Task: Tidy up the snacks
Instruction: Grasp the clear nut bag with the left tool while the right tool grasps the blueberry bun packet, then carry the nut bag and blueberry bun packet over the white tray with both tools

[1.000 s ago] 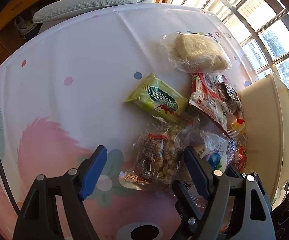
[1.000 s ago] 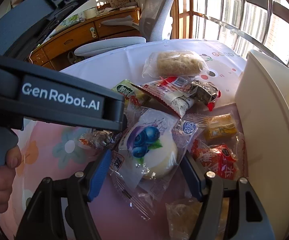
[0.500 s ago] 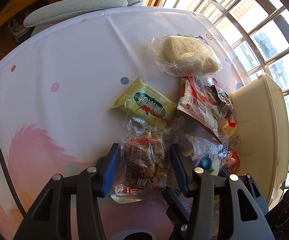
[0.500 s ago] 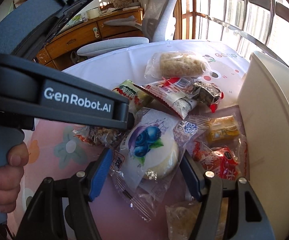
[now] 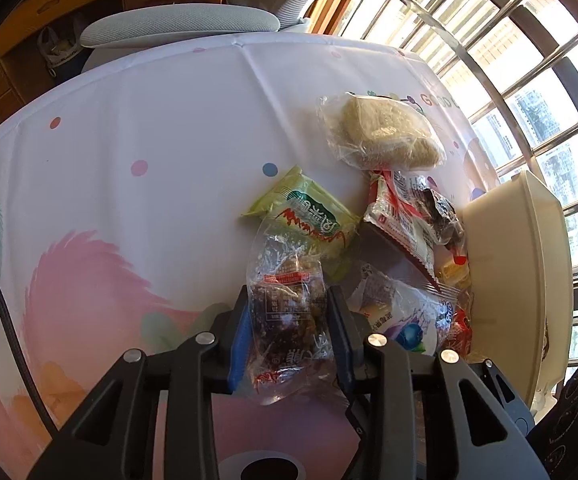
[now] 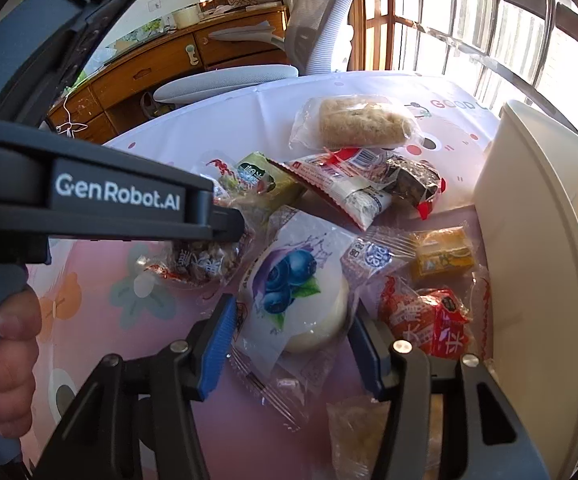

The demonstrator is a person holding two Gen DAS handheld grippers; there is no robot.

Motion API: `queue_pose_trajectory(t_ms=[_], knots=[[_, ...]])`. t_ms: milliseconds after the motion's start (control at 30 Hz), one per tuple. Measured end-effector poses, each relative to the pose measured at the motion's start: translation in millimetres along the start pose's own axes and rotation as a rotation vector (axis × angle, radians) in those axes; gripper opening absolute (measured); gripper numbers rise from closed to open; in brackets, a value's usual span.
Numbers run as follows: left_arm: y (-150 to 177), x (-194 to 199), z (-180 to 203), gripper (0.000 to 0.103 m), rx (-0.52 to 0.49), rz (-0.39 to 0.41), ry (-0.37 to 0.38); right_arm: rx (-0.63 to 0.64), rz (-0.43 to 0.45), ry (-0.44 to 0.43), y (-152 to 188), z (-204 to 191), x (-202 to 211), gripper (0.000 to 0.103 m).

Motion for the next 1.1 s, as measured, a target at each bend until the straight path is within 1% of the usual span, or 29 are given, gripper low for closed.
queue_pose_trajectory(t_ms=[100, 167, 333, 433, 633, 733, 900, 1100], knots=[[2, 7, -5, 0.033, 0.007, 0.003, -0.018, 0.005, -0.017, -0.008, 0, 0, 1, 0.051], [4, 14, -8, 0.033, 0.019, 0.008, -0.021, 0.004, -0.026, -0.015, -1, 0, 3, 0.047], [10, 36, -13, 0.033, 0.042, 0.028, -0.035, -0.002, -0.064, -0.041, 1, -4, 7, 0.044], [19, 53, -16, 0.033, 0.045, 0.035, -0.048, 0.012, -0.076, -0.041, 3, -9, 14, 0.042], [40, 85, -25, 0.033, 0.059, 0.039, -0.061, -0.004, -0.096, -0.066, 9, -18, 32, 0.040], [53, 106, -27, 0.033, 0.060, 0.056, -0.060, -0.029, -0.109, -0.069, 12, -20, 46, 0.039], [77, 139, -24, 0.033, 0.056, 0.082, -0.052, -0.057, -0.101, -0.073, 19, -22, 76, 0.038], [111, 175, -19, 0.033, 0.039, 0.102, -0.022, -0.061, -0.064, -0.072, 32, -25, 118, 0.038]])
Point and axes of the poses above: each gripper's, at about its wrist camera, not at the fingertips, and x roughly against the way its jaws point, z to its right, y to its underside, the point moved 3 cm from there along -x, roughly the way its jaws point, and after that the axes turned 7 degrees about z, right-handed, at the moved point
